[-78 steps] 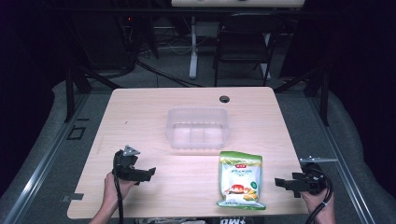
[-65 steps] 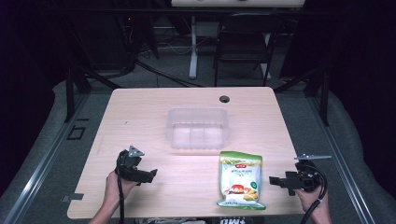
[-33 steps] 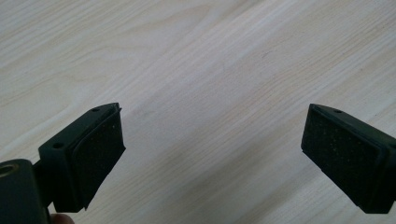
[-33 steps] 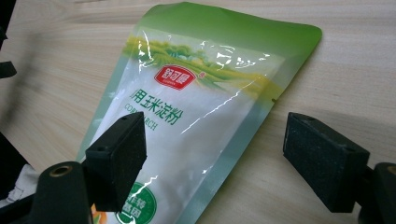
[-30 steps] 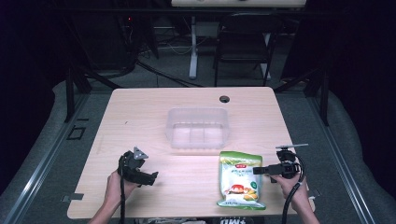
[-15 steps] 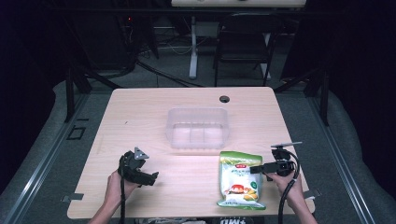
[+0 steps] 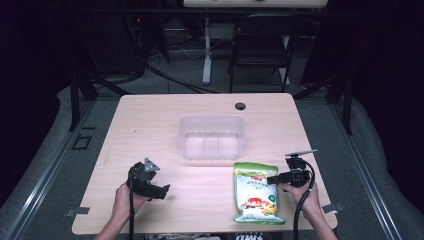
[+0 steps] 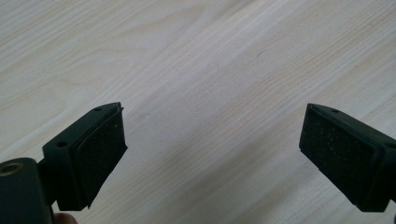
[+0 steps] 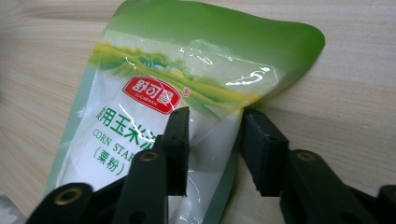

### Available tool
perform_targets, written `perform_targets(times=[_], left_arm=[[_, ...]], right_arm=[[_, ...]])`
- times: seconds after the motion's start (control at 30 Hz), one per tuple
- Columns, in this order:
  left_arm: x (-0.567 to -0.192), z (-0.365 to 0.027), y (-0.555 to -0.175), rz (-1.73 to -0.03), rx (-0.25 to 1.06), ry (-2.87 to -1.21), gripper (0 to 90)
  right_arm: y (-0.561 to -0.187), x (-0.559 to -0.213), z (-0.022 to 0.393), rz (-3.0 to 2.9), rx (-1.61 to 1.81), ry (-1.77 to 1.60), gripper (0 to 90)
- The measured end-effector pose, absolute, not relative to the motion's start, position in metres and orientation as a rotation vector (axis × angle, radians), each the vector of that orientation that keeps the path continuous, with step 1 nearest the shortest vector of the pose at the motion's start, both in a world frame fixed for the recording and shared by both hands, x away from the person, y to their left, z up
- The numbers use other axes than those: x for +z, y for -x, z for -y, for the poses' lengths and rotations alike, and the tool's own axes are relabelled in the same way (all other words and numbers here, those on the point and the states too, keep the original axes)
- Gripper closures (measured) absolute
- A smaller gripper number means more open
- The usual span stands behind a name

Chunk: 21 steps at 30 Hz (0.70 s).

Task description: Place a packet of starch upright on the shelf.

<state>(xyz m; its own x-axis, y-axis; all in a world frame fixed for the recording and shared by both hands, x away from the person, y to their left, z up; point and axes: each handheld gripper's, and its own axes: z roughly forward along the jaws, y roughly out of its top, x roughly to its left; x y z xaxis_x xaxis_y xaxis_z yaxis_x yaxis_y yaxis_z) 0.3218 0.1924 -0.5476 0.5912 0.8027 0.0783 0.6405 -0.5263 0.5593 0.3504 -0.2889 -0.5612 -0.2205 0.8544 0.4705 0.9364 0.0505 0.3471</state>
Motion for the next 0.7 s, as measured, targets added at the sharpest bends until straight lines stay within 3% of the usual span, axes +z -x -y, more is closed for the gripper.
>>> perform_targets(times=[0.07,0.27,0.7], left_arm=[[-0.548,-0.193,-0.322,-1.149,0.453,-2.343,7.4],[-0.548,-0.192,-0.322,-1.144,0.454,-2.345,7.6],[-0.546,-0.193,-0.322,-1.134,0.462,-2.343,7.9]], right_arm=[[-0.35,-0.563,0.288,2.181,-0.91,1.86,75.0],[-0.348,-0.562,0.289,2.164,-0.952,1.853,86.1],[-0.341,-0.543,0.286,2.275,-1.101,1.783,89.5]])
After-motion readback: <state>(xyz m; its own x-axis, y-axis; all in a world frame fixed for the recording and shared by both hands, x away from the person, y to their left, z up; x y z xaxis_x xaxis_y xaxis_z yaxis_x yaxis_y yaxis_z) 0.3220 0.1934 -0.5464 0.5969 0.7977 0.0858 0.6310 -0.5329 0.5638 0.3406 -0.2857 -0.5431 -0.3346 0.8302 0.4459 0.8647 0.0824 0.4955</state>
